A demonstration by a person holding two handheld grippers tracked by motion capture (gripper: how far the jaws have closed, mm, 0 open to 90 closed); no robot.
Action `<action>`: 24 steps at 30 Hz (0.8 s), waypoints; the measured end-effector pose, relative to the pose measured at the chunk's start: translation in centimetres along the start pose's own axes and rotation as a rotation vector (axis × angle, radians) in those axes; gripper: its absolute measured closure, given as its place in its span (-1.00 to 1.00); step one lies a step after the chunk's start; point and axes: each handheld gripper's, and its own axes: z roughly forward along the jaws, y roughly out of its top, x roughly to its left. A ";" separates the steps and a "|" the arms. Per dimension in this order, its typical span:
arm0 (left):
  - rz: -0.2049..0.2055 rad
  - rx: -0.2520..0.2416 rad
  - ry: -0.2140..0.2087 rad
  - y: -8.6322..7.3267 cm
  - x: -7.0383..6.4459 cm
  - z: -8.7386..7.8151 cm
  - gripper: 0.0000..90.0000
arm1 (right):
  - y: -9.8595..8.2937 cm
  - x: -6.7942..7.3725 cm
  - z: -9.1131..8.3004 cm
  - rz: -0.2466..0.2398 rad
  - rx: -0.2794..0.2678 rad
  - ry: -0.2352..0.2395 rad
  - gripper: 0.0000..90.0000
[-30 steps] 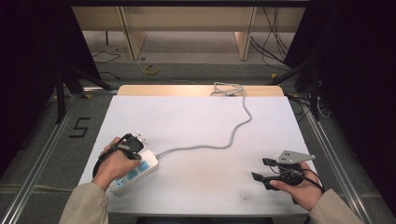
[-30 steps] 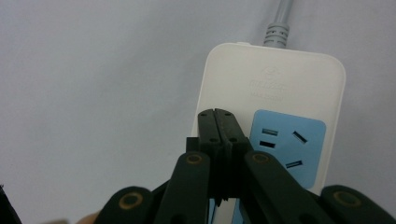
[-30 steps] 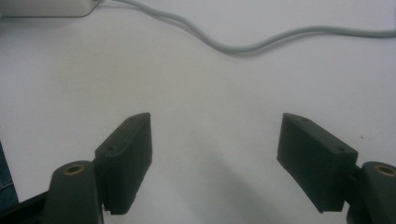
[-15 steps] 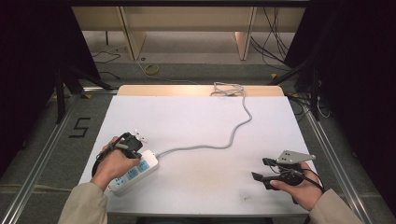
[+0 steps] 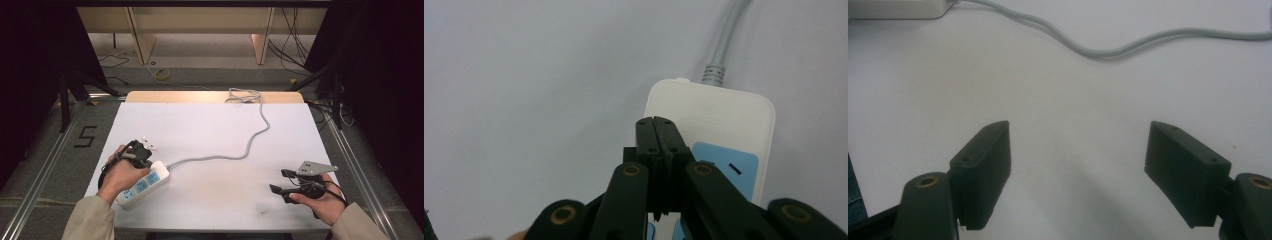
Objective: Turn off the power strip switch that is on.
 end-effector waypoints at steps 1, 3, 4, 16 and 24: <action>0.002 -0.004 0.000 0.0 0.0 0.0 0.99 | 0.0 0.0 0.0 -0.004 0.000 0.000 -0.40; -0.001 -0.014 0.002 0.0 0.0 -0.1 0.99 | 0.0 0.0 0.0 -0.001 -0.001 0.000 -0.40; 0.006 -0.013 0.000 0.0 0.0 -0.1 0.99 | 0.0 0.0 0.0 -0.001 0.000 -0.001 -0.40; 0.016 -0.088 0.010 0.3 -0.4 -0.8 0.91 | 0.0 0.0 0.0 -0.001 -0.001 0.000 -0.40; 0.015 -0.159 -0.003 0.6 -0.7 -1.3 0.78 | 0.0 0.0 0.0 -0.004 0.000 0.001 -0.40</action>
